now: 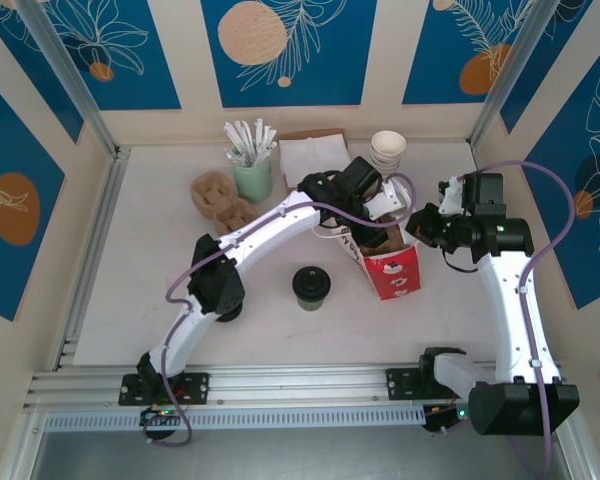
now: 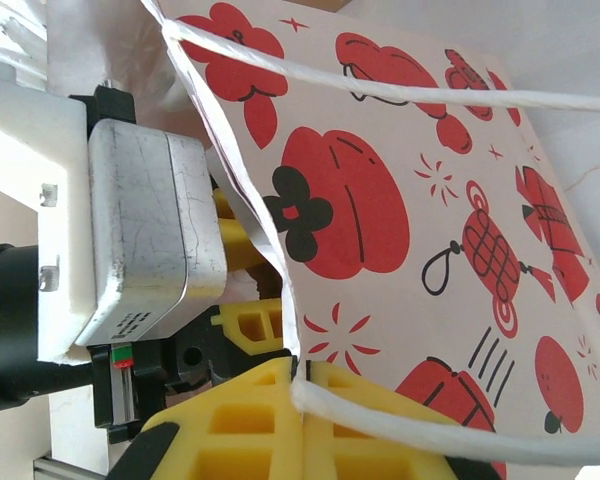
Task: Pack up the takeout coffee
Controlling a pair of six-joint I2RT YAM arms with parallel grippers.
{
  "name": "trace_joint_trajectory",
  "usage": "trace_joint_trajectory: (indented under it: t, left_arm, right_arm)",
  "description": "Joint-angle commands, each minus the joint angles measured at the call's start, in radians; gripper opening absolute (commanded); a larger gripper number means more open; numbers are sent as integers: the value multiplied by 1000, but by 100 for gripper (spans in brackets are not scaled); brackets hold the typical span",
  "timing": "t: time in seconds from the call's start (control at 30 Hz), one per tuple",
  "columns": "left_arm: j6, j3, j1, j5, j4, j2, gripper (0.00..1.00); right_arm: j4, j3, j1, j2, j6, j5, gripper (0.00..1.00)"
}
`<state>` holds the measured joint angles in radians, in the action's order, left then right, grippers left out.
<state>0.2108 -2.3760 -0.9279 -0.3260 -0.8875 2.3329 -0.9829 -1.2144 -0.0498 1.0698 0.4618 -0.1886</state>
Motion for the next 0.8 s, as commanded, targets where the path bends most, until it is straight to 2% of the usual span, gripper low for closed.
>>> trace_joint_trajectory:
  t: [0.0,0.4,0.77]
  left_arm:
    - [-13,-15,-16,-46,10,41,36]
    - [-7,-13,-26,-103,40,71,36]
    - [2,-12,-32,-100,44,95,39]
  right_arm:
    - [-37,13,-14,-15,-10,31,2]
    - [-65,13,-35,-30,-38,73,0]
    - [-80,6,-38,-39,-51,103,0]
